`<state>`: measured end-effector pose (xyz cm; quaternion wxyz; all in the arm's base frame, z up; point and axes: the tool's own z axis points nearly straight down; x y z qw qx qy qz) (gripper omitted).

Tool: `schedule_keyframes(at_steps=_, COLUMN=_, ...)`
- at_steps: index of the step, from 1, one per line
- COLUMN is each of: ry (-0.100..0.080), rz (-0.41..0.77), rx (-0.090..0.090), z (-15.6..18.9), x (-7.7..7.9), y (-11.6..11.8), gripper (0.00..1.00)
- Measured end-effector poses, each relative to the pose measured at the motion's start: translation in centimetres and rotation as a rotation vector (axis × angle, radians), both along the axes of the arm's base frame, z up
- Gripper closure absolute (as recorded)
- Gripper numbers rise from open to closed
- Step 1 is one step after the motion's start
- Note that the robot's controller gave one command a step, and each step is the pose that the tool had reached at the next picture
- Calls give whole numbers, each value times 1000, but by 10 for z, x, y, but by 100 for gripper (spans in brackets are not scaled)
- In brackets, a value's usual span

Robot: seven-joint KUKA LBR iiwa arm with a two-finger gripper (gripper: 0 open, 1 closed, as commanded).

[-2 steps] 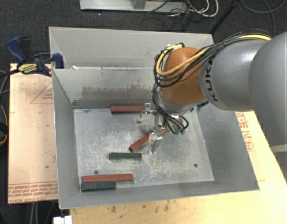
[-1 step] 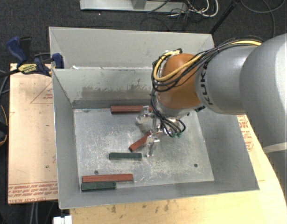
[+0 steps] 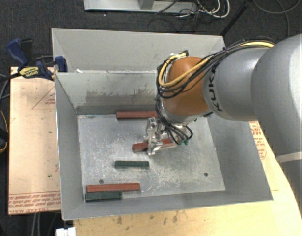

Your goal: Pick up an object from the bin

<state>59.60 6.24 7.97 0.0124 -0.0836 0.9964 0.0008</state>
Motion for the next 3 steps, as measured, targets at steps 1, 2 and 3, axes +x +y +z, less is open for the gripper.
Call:
schedule_keyframes(at_steps=1, ry=0, rz=0, rx=0, z=0, x=0, y=0, gripper=100)
schedule_keyframes(at_steps=2, ry=2, rz=0, rx=0, z=2, x=0, y=0, gripper=100)
schedule_keyframes(at_steps=3, ry=21, rz=1, rx=-2, z=9, x=-4, y=0, gripper=100)
